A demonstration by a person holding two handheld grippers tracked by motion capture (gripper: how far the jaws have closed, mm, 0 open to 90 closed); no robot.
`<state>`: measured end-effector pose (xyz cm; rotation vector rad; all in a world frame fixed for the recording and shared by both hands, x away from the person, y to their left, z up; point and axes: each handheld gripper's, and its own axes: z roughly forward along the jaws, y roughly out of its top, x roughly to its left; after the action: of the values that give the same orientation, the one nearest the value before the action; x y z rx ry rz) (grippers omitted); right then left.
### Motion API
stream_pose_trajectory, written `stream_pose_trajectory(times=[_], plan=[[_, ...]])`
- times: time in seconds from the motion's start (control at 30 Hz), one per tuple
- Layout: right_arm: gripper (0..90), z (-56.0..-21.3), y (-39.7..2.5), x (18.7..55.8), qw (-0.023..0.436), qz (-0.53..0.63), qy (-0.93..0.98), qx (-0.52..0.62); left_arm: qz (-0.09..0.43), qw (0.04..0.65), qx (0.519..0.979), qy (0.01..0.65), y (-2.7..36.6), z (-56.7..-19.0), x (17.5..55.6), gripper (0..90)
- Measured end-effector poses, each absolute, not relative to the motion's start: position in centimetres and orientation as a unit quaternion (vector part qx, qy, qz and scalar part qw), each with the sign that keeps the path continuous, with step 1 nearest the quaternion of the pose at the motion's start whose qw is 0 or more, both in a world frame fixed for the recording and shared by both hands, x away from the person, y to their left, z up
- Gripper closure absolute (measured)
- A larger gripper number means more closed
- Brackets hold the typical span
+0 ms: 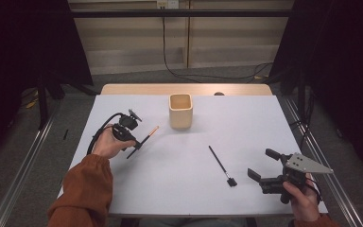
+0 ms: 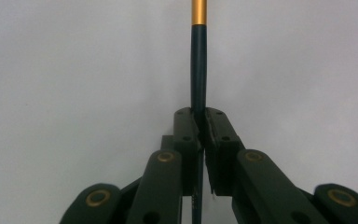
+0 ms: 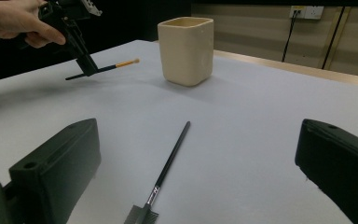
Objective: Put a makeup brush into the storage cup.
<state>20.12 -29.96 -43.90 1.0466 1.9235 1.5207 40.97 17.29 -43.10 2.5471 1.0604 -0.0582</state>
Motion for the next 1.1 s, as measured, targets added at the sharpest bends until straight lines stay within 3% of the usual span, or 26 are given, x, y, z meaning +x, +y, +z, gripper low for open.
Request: stream_pose_trajectory(times=[0.57, 1.1], plan=[[0.0, -43.9, -30.0, 20.1, 0.234, 0.556, 0.700, 0.384, -0.022, 0.270, 0.884, 0.382, 18.9, -41.6, 39.6, 84.2], [0.0, -43.9, -30.0, 20.1, 0.236, 0.557, 0.698, 0.383, 0.020, 0.349, 0.853, 0.388, 20.1, -41.4, 37.6, 84.2]])
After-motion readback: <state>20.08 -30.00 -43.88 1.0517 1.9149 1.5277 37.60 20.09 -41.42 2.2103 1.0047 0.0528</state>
